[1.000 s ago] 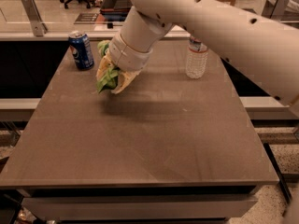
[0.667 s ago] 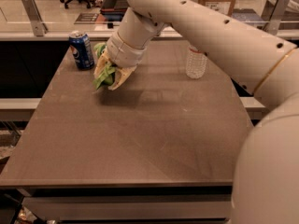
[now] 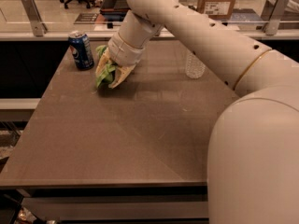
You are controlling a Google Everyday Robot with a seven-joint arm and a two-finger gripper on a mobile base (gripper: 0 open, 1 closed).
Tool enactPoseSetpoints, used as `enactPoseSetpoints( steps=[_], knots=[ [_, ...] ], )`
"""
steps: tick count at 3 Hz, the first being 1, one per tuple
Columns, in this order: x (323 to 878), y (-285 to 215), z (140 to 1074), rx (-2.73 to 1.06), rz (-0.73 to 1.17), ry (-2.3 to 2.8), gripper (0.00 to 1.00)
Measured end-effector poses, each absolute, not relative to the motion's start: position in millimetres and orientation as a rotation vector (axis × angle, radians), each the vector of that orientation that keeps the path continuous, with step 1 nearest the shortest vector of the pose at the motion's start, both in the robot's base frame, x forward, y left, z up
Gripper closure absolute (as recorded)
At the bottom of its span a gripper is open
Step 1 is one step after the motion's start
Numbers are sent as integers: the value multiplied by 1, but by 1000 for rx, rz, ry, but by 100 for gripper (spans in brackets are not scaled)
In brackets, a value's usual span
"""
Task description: Move green rice chip bag near pepsi can
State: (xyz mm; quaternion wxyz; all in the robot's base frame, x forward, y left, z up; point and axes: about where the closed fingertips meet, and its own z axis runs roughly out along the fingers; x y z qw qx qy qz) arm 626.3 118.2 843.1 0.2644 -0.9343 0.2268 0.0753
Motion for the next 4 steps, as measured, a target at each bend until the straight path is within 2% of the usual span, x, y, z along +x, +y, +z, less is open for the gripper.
enactPoseSetpoints(
  steps=[3,4],
  knots=[
    [625,123,836,-2530,219,607,13],
    [625,125,837,-2532,222,605,0]
  ],
)
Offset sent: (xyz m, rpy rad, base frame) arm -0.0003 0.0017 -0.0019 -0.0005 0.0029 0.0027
